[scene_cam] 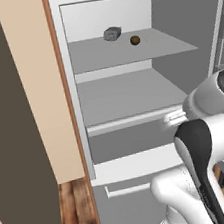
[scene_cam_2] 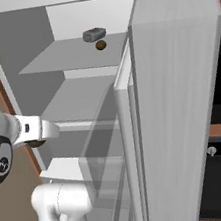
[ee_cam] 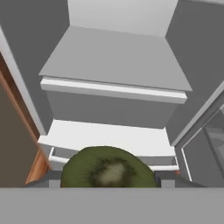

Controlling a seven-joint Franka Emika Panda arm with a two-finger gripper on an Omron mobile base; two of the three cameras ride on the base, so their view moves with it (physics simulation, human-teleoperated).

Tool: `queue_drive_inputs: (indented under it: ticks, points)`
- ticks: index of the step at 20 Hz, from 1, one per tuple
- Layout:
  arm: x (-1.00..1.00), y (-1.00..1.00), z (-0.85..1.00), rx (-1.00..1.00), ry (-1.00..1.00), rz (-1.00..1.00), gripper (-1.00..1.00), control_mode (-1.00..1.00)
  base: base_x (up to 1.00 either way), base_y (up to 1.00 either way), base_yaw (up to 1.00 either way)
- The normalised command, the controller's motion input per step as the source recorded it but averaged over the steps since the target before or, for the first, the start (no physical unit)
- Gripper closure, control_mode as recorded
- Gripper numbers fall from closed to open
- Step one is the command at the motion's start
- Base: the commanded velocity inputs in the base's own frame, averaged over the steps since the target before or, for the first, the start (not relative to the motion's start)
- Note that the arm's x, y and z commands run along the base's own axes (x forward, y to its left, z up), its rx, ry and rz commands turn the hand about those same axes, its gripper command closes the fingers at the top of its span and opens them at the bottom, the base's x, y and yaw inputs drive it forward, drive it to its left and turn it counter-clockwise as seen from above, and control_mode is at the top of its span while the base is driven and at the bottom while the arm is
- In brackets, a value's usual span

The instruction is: Pick the two kiwis from the fridge and place them on the plate next to the blender to make a fruit smoothie.

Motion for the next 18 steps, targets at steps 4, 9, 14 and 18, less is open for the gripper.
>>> queue_drive_inputs:
  ticks: [4, 9, 14, 18]
  points:
    - [-0.04, -0.03, 0.0, 0.05, 0.12, 0.06, 1.0, 1.0, 0.0, 0.0, 0.0]
    - [0.0, 0.0, 0.0, 0.0, 0.0, 0.0, 1.0, 1.0, -0.26, 0.07, 0.0]
    - [0.0, 0.0, 0.0, 0.0, 0.0, 0.0, 1.0, 1.0, -0.44, 0.26, 0.0]
    - [0.0, 0.0, 0.0, 0.0, 0.0, 0.0, 1.0, 1.0, -0.47, 0.27, 0.0]
